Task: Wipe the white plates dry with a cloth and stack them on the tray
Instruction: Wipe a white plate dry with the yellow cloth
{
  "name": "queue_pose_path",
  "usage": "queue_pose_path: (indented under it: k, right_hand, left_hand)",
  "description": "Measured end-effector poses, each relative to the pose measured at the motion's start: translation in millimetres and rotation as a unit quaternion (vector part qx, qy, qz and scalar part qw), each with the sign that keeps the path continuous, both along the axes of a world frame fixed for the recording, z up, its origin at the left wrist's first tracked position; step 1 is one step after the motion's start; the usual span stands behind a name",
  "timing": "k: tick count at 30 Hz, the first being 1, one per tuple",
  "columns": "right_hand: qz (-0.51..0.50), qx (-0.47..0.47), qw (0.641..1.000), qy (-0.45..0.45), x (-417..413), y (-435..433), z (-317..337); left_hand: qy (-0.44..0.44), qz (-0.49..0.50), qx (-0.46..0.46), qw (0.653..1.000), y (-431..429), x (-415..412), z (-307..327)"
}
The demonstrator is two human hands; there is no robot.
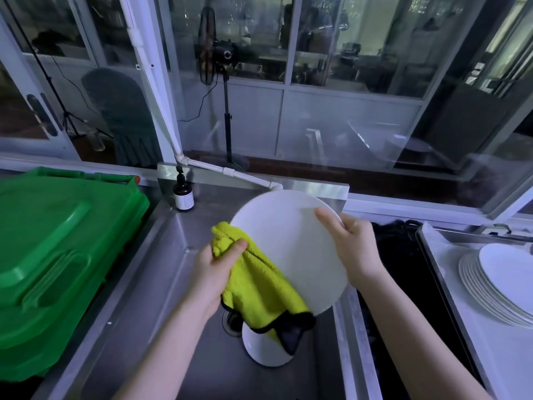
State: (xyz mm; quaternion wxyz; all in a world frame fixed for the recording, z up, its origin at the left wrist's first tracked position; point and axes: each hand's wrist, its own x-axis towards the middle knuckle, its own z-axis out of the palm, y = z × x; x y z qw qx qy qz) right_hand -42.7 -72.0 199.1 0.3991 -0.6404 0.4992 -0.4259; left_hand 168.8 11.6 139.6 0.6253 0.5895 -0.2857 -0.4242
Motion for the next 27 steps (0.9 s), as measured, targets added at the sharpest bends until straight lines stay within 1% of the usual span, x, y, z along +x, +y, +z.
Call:
queue_pose_path:
  k: [1, 2, 4, 5, 6, 8, 9, 10, 11, 13, 14, 15, 16, 17, 18, 19, 20, 22, 24, 26, 27]
  right_hand:
    - [-0.013, 0.015, 1.000, -0.017, -1.2, 0.5, -3.6]
    - [-0.013, 0.016, 1.000, -0.011, -2.3, 1.4, -5.6]
    - [0.012, -0.014, 0.999, 0.037, -4.6, 1.7, -3.6]
    - [0.039, -0.037, 0.996, 0.075, -4.5, 1.3, -0.5]
    - [0.075, -0.061, 0.988, 0.123, -1.5, 2.1, 2.8]
    - [0.147, -0.105, 0.960, 0.212, 10.4, 9.0, 5.5]
    - [0.164, -0.115, 0.953, 0.226, 15.0, 12.4, 4.1]
    - [0.164, -0.116, 0.955, 0.219, 16.6, 14.1, 2.4]
    - [0.151, -0.108, 0.962, 0.199, 15.9, 14.4, 2.2]
    - [0.087, -0.073, 0.984, 0.138, 11.1, 13.0, 4.4]
    - [0.043, -0.052, 0.993, 0.095, 10.0, 12.7, 4.6]
    - [-0.004, -0.034, 0.999, 0.037, 11.3, 14.0, 3.2]
    - [-0.052, -0.014, 0.998, -0.036, 15.5, 17.7, 0.7]
    - [-0.095, 0.007, 0.989, -0.117, 22.1, 22.4, -2.7]
    - [-0.128, 0.032, 0.973, -0.191, 29.9, 27.4, -5.4]
    - [-0.151, 0.052, 0.958, -0.239, 36.0, 30.2, -8.3]
    - [-0.160, 0.064, 0.951, -0.256, 38.7, 30.7, -11.7]
    - [-0.129, 0.078, 0.961, -0.234, 33.5, 23.5, -16.5]
    - [-0.054, 0.094, 0.978, -0.178, 19.7, 11.7, -12.3]
    - [0.019, 0.069, 0.991, -0.113, 5.9, 1.4, 1.4]
    - [0.044, 0.042, 0.995, -0.074, 1.7, -4.3, 9.7]
  left_hand:
    - [0.003, 0.009, 0.012, 1.000, 1.5, -1.7, -1.8]
    - [-0.020, 0.004, 0.020, 1.000, 1.5, -0.9, -1.4]
    - [-0.099, -0.036, 0.020, 0.994, -1.4, 4.8, 6.3]
    - [-0.149, -0.069, 0.018, 0.986, -3.7, 8.4, 13.2]
    - [-0.206, -0.107, 0.019, 0.972, -7.6, 11.4, 20.2]
    - [-0.327, -0.194, 0.032, 0.924, -17.1, 12.0, 32.8]
    - [-0.364, -0.228, 0.035, 0.902, -21.1, 9.7, 37.5]
    - [-0.374, -0.237, 0.030, 0.896, -23.9, 8.6, 39.0]
    - [-0.360, -0.222, 0.022, 0.906, -25.1, 9.0, 39.6]
    - [-0.289, -0.137, -0.003, 0.947, -24.3, 13.3, 35.0]
    - [-0.225, -0.082, -0.017, 0.971, -23.9, 15.3, 29.3]
    - [-0.143, -0.028, -0.024, 0.989, -23.6, 15.3, 23.6]
    - [-0.065, 0.020, -0.025, 0.997, -23.2, 12.8, 17.0]
    - [0.002, 0.062, -0.026, 0.998, -21.6, 6.4, 12.4]
    - [0.048, 0.095, -0.025, 0.994, -20.9, -0.8, 6.8]
    - [0.078, 0.119, -0.020, 0.990, -19.3, -8.6, 3.4]
    - [0.089, 0.137, -0.018, 0.986, -17.0, -14.5, 1.8]
    - [0.090, 0.148, -0.016, 0.985, -15.5, -15.0, -0.1]
    - [0.066, 0.145, -0.003, 0.987, -17.0, -6.3, 1.3]
    - [0.023, 0.126, -0.005, 0.992, -18.1, 5.0, 8.5]
    - [-0.016, 0.105, -0.014, 0.994, -19.1, 9.9, 13.2]
